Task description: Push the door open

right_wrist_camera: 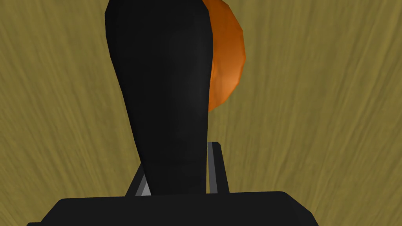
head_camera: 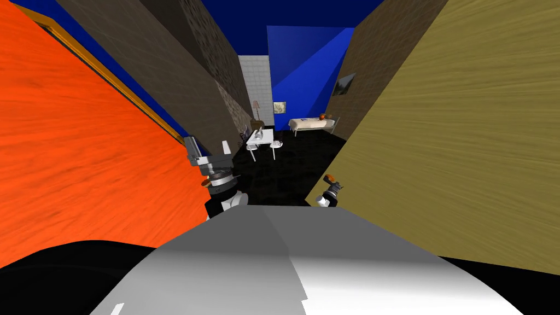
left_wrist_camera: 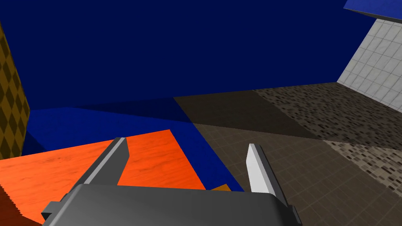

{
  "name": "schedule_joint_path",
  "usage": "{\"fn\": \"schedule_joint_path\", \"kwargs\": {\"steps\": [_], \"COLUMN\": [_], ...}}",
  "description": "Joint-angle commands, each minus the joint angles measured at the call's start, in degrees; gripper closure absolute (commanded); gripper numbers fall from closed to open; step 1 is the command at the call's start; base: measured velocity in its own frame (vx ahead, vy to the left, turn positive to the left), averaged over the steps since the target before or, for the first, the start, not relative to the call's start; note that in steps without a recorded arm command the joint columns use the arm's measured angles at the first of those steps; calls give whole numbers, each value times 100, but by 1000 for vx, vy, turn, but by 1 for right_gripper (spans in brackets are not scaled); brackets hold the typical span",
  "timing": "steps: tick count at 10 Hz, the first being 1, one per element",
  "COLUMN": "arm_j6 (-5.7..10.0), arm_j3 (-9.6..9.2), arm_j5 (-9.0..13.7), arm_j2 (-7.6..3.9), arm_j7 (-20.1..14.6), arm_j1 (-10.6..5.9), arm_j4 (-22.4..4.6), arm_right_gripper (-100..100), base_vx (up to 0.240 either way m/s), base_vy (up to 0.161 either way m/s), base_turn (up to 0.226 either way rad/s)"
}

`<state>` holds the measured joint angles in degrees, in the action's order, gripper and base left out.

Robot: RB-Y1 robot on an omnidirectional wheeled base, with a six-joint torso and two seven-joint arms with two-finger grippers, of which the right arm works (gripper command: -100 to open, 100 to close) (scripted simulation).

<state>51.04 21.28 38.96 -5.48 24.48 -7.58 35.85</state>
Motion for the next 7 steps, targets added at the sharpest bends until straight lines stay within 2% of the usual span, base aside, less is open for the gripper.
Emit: {"fn": "schedule_joint_path", "kwargs": {"steps": [1,4,5,7], "arm_j6": [93,134,131,209], "arm_j3": [13,164,165,316], "arm_j5": [15,157,145,317], "arm_j2": [-45,-33,-39,-64], "arm_j7": [-32,50,40,149], "arm_j1": [-124,-119,-55,-48], "arm_j4": [-162,-169,-177,-162], "arm_right_gripper": [100,100,100,100], "base_vx": [117,174,68,141], "base_vy": [-17,-30,-17,-63], "base_turn": [-35,-41,-44,-30]}}
